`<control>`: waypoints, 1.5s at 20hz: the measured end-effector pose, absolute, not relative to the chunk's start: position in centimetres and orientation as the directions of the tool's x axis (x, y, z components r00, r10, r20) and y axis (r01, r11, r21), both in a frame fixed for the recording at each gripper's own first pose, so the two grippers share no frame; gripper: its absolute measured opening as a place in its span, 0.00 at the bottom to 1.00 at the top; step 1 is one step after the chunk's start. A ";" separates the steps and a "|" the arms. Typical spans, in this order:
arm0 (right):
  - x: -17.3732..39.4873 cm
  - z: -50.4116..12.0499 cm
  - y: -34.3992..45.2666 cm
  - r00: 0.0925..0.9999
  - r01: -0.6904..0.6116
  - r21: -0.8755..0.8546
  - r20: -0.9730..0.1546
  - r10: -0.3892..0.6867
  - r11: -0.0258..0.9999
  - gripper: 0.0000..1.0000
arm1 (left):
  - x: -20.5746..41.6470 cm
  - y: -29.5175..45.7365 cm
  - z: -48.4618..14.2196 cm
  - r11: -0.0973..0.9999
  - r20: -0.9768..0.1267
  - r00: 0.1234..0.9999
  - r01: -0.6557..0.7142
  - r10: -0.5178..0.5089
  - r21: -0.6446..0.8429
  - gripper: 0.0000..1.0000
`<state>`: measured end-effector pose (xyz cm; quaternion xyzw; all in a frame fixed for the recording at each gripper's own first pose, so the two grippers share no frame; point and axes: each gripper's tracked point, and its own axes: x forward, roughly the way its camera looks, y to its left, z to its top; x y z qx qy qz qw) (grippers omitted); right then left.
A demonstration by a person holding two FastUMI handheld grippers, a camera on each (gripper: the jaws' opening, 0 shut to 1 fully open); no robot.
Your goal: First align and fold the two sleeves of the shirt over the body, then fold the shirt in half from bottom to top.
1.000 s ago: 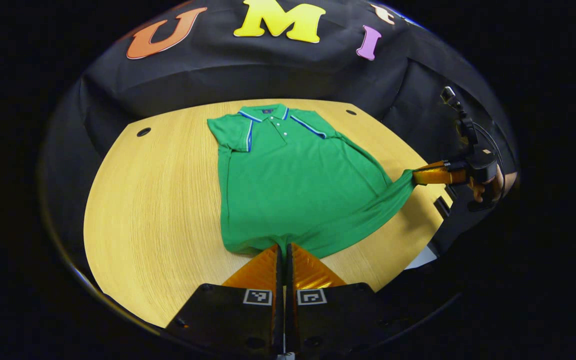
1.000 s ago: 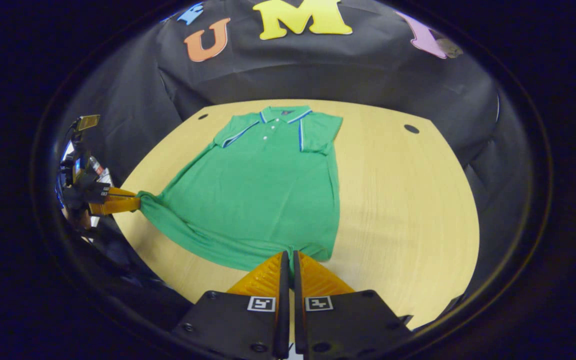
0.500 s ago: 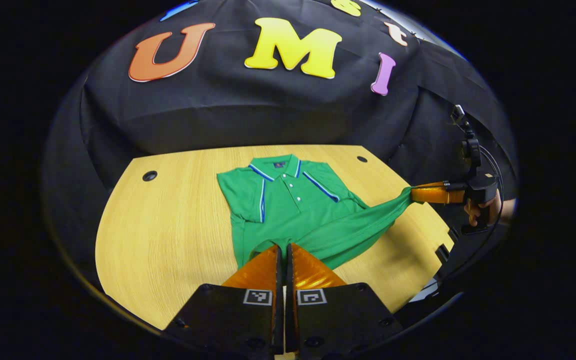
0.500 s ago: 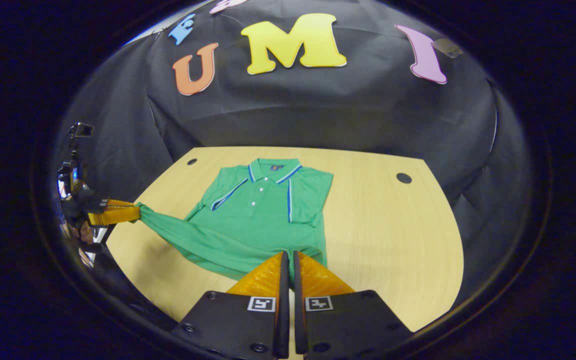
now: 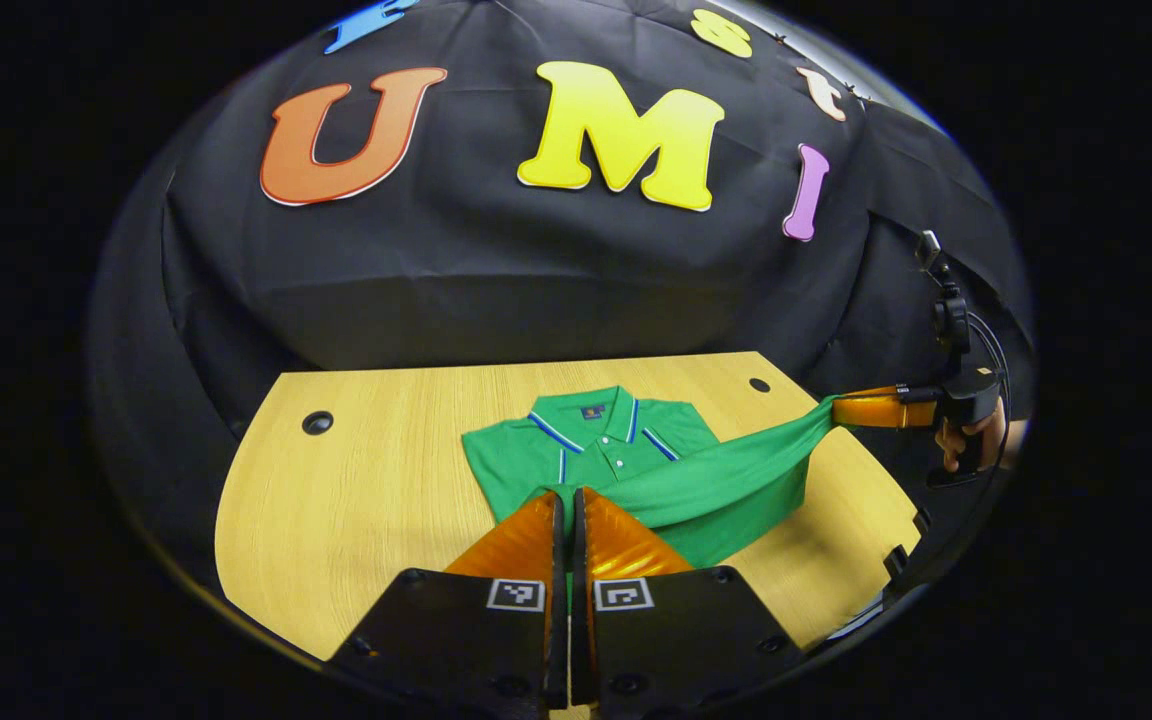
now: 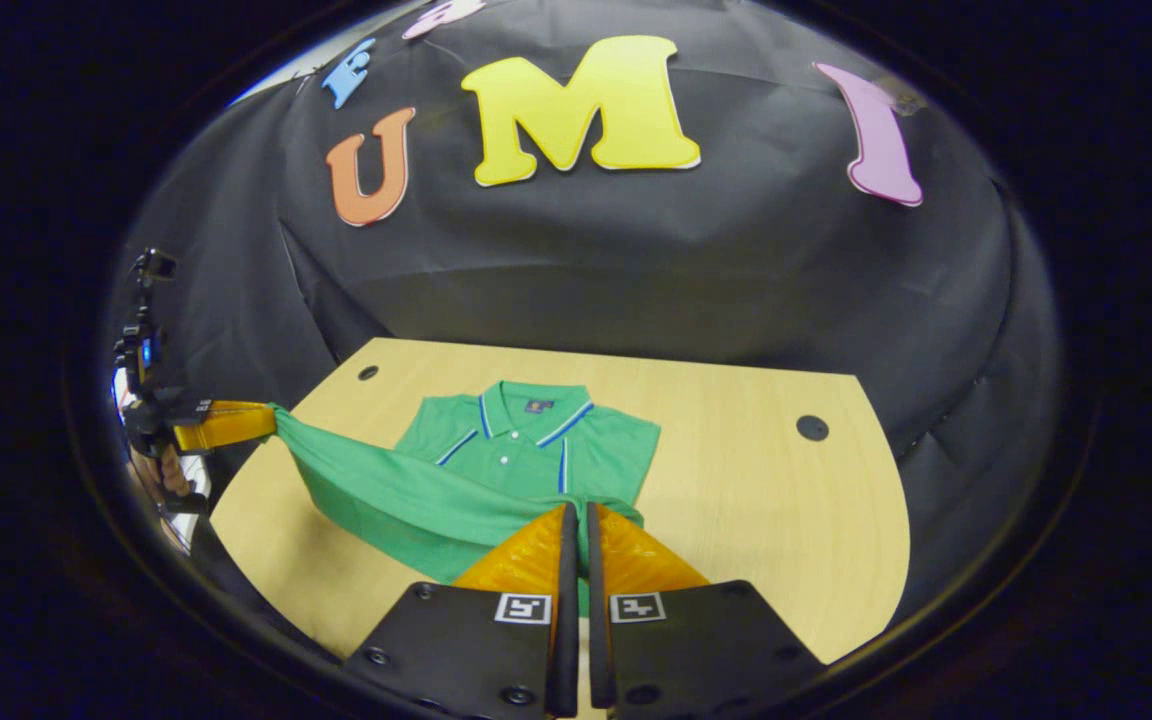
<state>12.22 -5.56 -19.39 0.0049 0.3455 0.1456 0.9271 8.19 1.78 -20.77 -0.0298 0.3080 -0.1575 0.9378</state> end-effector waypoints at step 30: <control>35.1 -33.7 -3.1 0.805 -0.223 -0.027 -0.569 0.168 0.974 0.04 | 28.9 2.7 -35.6 0.988 -0.553 0.820 0.106 -0.151 -0.112 0.12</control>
